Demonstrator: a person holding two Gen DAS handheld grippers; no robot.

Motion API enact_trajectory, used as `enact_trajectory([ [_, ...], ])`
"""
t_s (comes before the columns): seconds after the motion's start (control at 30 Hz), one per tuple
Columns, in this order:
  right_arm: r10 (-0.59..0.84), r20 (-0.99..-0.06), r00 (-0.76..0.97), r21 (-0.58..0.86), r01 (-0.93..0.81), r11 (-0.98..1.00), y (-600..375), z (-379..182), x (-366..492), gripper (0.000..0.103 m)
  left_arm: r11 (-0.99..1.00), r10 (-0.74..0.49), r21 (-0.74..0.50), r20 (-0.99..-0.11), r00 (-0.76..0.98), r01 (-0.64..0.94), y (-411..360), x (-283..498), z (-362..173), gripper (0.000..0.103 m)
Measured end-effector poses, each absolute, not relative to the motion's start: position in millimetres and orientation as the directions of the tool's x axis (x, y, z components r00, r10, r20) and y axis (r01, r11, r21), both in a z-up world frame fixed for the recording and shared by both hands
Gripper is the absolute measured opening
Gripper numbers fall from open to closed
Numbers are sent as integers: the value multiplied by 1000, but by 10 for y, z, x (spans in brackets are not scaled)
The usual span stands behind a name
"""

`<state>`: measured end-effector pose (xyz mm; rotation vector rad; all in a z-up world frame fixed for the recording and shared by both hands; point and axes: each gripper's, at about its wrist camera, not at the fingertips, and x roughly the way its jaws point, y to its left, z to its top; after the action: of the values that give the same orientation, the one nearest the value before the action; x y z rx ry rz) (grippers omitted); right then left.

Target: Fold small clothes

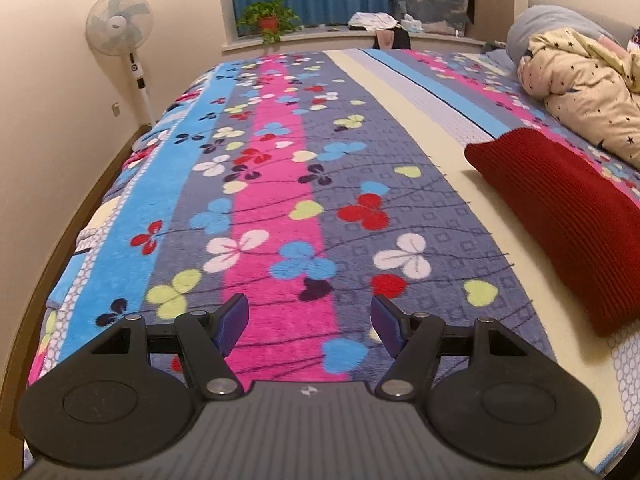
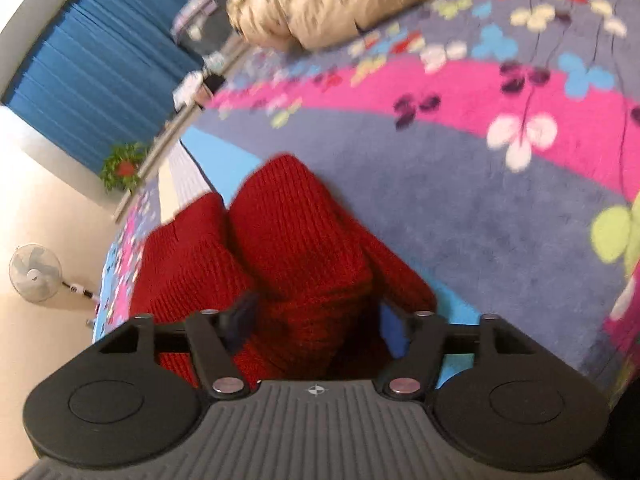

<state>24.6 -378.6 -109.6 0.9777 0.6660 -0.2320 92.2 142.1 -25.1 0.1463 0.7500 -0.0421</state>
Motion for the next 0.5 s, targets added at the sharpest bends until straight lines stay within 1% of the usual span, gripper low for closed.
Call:
enact_trajectory([
  [0.03, 122, -612, 781, 696, 459, 552, -3760, -1076, 293, 66, 988, 14, 122, -684, 729, 95, 1392, 936, -268, 73],
  [0.07, 130, -599, 790, 700, 437, 565, -3724, -1040, 299, 51, 987, 15, 127, -686, 727, 99, 1363, 943, -280, 73],
  [0.1, 126, -579, 805, 694, 407, 594, -3692, -950, 303, 42, 985, 19, 137, -688, 725, 104, 1320, 950, -301, 73],
  [0.13, 112, -551, 827, 680, 368, 634, -3641, -832, 290, 24, 983, 22, 146, -689, 724, 108, 1288, 952, -310, 73],
  [0.23, 87, -431, 898, 657, 246, 713, -3577, -587, 209, 20, 978, 20, 163, -687, 726, 128, 1179, 937, -333, 73],
  [0.27, 67, -435, 898, 644, 259, 720, -3595, -579, 203, 20, 978, 14, 162, -687, 726, 135, 1160, 932, -336, 73],
  [0.3, 47, -471, 881, 638, 303, 708, -3645, -627, 220, 19, 977, 8, 160, -687, 726, 141, 1133, 924, -340, 73],
  [0.37, 24, -608, 793, 596, 436, 674, -3750, -835, 283, 20, 975, 0, 161, -686, 728, 151, 1096, 915, -346, 73],
  [0.4, 30, -658, 752, 581, 482, 656, -3786, -927, 298, 21, 974, -2, 163, -685, 729, 155, 1081, 910, -351, 73],
  [0.43, 36, -678, 734, 583, 507, 634, -3816, -967, 292, 25, 974, -2, 165, -685, 729, 158, 1073, 907, -354, 73],
  [0.47, 33, -683, 730, 589, 523, 616, -3830, -957, 275, 31, 973, -3, 166, -685, 728, 159, 1069, 907, -358, 73],
  [0.5, -8, -682, 731, 573, 542, 615, -3842, -882, 238, 36, 973, -3, 167, -685, 729, 160, 1068, 903, -359, 73],
])
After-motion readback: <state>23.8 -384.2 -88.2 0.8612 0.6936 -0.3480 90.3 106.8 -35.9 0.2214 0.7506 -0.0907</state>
